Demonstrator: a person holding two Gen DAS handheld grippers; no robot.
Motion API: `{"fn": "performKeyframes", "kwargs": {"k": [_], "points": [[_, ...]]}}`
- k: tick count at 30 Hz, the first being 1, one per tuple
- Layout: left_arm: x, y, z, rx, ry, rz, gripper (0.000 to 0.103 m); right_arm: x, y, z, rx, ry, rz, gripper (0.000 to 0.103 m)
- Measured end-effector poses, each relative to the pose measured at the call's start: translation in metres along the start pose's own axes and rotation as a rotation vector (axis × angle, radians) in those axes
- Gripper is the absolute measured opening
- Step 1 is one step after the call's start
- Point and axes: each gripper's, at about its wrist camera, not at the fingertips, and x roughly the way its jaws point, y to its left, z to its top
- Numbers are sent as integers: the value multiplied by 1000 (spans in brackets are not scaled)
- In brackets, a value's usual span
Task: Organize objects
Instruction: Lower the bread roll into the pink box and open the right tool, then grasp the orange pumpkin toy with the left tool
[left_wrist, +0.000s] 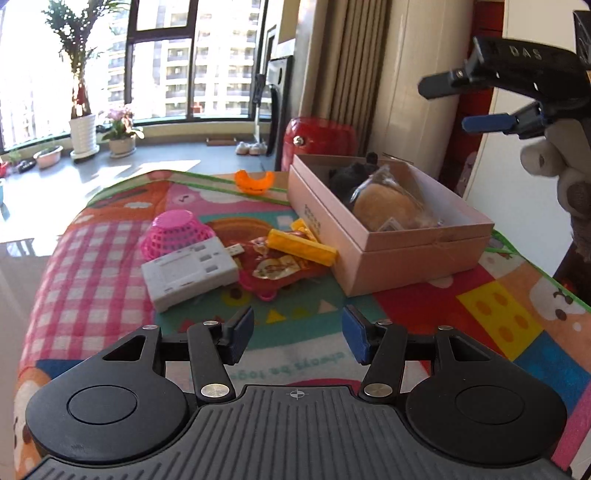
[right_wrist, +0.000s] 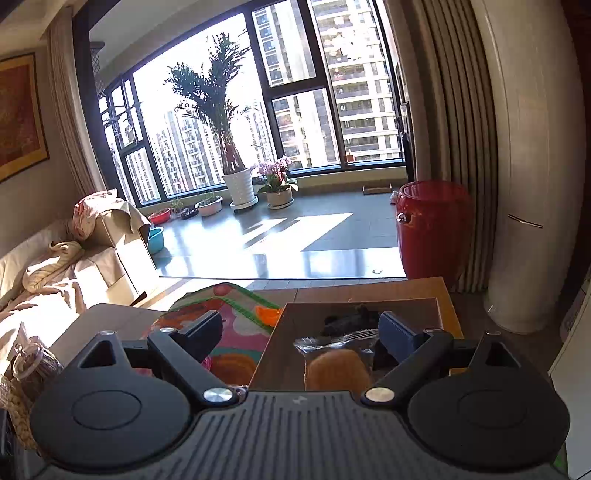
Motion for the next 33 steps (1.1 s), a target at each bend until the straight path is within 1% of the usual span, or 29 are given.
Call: {"fn": "performKeyframes", "kwargs": {"k": [1, 3, 6, 8, 10, 12, 14, 17, 19, 21, 23, 27, 29, 30, 32, 33], "points": [[0, 6, 0, -9, 3, 10, 58, 1, 4, -8, -23, 8, -4, 97], [3, 15, 2, -30, 4, 28, 58, -1, 13, -27, -87, 21, -24, 98], [9, 27, 13, -77, -11, 20, 58, -11, 20, -57, -157, 27, -51, 100], [19, 31, 33, -83, -36, 6, 58, -15, 19, -75, -181, 27, -60, 102], [35, 34, 61, -86, -55, -24, 58, -17, 16, -93, -191, 28, -74, 103], [60, 40, 93, -118, -48, -63, 58, -14, 15, -107, -197, 37, -88, 103], [91, 51, 124, -186, -22, -86, 58, -10, 14, -120, -200, 42, -102, 103], [143, 77, 156, -377, 52, -87, 58, -8, 8, -132, -190, 48, -105, 103], [170, 91, 165, -484, 78, -50, 57, -3, 6, -139, -175, 58, -101, 103], [189, 97, 168, -521, 91, -8, 57, 2, 3, -143, -165, 89, -102, 103], [204, 96, 169, -519, 103, 21, 57, 0, 1, -143, -155, 70, -94, 103], [222, 93, 167, -515, 108, 38, 57, 0, -2, -143, -137, 75, -81, 103], [230, 88, 165, -501, 123, 70, 56, 1, -3, -142, -130, 80, -81, 103], [233, 86, 163, -500, 124, 85, 51, 1, -3, -141, -128, 82, -82, 103], [234, 83, 161, -485, 106, 118, 32, 1, -3, -140, -123, 79, -85, 103], [234, 81, 160, -467, 115, 128, 19, 1, -3, -140, -121, 80, -88, 103]]}}
